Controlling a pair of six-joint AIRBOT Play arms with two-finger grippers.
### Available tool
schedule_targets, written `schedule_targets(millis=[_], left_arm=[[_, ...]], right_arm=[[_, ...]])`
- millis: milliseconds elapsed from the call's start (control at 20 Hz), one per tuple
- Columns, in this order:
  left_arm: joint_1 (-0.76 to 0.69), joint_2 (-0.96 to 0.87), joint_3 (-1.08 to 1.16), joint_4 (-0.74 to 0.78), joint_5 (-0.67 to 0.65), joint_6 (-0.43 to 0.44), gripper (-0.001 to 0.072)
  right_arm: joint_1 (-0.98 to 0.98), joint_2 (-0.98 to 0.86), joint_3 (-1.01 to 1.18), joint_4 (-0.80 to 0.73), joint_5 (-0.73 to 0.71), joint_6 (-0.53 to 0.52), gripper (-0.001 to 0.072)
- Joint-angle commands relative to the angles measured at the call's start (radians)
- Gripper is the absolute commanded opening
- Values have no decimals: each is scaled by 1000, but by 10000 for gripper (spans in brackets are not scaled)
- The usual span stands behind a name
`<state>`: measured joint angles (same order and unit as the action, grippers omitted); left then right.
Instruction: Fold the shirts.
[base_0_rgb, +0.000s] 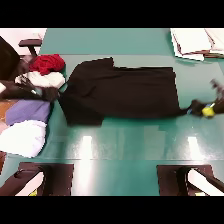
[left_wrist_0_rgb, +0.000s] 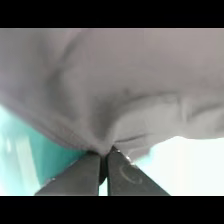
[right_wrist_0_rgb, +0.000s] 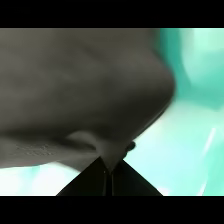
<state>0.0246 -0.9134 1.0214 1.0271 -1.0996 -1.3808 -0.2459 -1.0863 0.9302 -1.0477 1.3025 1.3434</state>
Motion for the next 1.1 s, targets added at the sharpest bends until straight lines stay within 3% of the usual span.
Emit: schedule_targets(millis=[0, 300, 400, 550, 750, 1050], left_arm=[[0, 112, 261, 13, 0, -11, 24], [0, 129, 879, 13, -1, -36, 24], [0, 129, 1017, 14, 1, -68, 24], [0, 129, 1139, 26, 20, -99, 23], [0, 117, 1076, 99, -27, -161, 23], [0, -13, 684, 79, -140, -155, 24]], right_arm=[[22, 127, 303, 8, 4, 14, 16], [22, 250, 861, -2, -14, 21, 15], [22, 263, 986, -17, 6, 34, 15], [22, 253, 1130, -155, 72, 109, 15], [23, 167, 1218, -209, 208, 146, 15], [119, -15, 909, -212, 261, 156, 15]])
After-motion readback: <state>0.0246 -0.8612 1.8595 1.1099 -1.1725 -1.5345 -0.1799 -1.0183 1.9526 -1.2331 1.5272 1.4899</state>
